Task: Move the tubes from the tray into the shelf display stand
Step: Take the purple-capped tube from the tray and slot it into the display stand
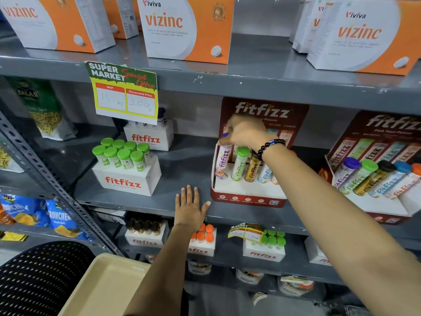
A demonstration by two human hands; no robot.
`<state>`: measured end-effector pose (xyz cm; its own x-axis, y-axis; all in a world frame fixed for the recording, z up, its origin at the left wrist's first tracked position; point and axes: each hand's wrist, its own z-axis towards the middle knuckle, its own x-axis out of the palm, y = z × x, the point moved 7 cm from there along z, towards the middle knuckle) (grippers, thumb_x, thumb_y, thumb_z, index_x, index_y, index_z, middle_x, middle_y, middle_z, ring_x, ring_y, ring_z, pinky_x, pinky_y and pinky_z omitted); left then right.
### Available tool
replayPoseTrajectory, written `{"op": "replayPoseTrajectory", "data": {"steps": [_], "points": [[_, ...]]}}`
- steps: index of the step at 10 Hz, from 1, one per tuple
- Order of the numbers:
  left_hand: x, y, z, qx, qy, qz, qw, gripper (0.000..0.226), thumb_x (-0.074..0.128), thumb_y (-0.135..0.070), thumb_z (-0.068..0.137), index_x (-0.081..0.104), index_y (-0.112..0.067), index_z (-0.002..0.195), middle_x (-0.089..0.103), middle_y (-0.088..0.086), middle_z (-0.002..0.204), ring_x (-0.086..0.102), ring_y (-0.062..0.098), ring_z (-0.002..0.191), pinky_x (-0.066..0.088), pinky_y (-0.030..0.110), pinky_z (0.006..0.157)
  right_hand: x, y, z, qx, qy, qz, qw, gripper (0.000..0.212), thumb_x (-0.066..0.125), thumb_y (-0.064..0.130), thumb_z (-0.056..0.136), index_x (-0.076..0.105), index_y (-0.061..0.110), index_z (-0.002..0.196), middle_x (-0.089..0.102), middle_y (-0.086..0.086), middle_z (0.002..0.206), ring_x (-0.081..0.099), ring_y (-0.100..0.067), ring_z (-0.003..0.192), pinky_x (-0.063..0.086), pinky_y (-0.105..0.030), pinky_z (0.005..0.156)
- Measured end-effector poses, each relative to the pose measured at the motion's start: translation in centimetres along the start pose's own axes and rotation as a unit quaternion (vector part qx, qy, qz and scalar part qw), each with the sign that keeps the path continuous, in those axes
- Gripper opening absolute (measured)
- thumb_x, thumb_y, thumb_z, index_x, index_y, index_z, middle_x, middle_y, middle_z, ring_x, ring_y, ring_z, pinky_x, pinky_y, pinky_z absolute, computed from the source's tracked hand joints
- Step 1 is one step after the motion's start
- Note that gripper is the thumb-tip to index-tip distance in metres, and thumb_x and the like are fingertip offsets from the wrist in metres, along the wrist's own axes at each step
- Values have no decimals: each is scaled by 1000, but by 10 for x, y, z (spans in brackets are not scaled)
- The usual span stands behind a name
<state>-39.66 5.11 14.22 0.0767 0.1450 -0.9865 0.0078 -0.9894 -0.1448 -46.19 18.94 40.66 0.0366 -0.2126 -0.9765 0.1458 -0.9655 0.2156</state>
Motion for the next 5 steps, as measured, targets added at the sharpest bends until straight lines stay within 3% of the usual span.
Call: {"op": "replayPoseTrajectory", "data": {"steps": [2, 5], "points": [[-1, -1, -1, -1, 0, 7, 1000, 71, 6, -59, 91, -9, -15, 145, -9, 11, 157, -12, 29, 142, -10, 41, 112, 12, -1, 5, 7, 12, -34, 999, 40, 72, 49, 72, 68, 15, 93, 69, -5, 89, 64, -25, 83, 49, -29, 70], [-6, -2, -4, 6, 3, 0, 1000, 69, 8, -56, 93, -7, -13, 146, -8, 13, 157, -11, 30, 143, -7, 42, 115, 10, -6, 8, 21, 3, -46, 999, 38, 72, 51, 71, 54, 17, 76, 58, -3, 79, 55, -26, 75, 39, -29, 66]]}}
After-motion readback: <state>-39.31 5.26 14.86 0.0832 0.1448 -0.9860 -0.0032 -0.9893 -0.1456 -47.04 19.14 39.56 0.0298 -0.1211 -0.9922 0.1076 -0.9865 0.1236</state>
